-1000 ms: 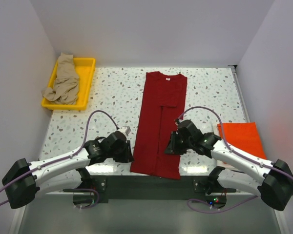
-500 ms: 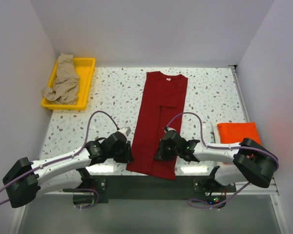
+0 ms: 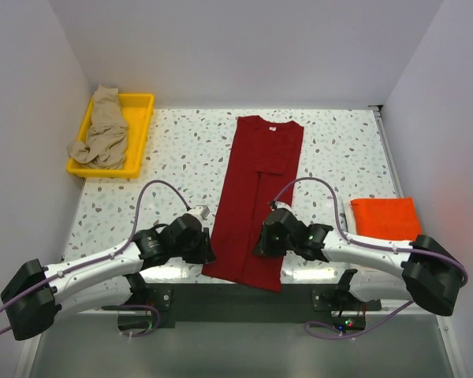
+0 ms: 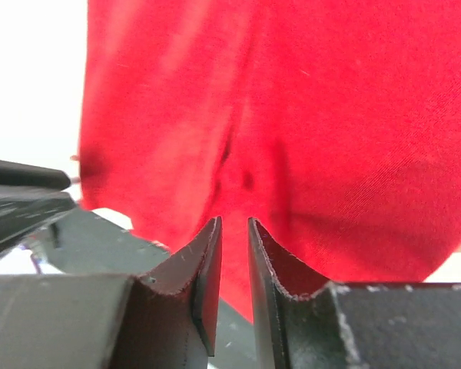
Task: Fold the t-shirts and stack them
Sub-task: Fold the tshirt
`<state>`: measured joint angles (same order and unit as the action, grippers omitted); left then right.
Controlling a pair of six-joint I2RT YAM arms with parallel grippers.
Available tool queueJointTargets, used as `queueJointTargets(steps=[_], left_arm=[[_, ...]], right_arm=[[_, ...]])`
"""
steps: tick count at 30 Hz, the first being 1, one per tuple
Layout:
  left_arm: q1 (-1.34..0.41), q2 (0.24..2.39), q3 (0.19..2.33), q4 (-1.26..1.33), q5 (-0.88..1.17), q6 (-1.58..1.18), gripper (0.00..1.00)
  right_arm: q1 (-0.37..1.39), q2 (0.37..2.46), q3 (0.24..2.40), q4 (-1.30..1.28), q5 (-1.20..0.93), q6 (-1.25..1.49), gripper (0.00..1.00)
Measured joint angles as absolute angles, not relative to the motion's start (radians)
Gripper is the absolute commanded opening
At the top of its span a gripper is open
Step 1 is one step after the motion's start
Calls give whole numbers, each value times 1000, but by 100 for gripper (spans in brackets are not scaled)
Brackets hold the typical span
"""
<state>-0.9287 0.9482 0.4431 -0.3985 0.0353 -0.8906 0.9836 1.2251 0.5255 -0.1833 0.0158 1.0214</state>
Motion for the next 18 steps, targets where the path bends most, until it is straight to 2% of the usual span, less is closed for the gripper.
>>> queueJointTargets(steps=[4, 11, 15, 18], left_arm=[[-928, 945, 443, -403, 34, -890, 32], [-928, 923, 443, -416, 27, -888, 46], [-925, 934, 443, -429, 25, -880, 49], [-925, 945, 443, -435, 24, -878, 49]], right_arm=[[984, 1131, 592, -289, 47, 1010, 27], [984, 990, 627, -467, 72, 1005, 29], [984, 913, 613, -579, 68, 1007, 39], [984, 854, 571, -633, 53, 1018, 42]])
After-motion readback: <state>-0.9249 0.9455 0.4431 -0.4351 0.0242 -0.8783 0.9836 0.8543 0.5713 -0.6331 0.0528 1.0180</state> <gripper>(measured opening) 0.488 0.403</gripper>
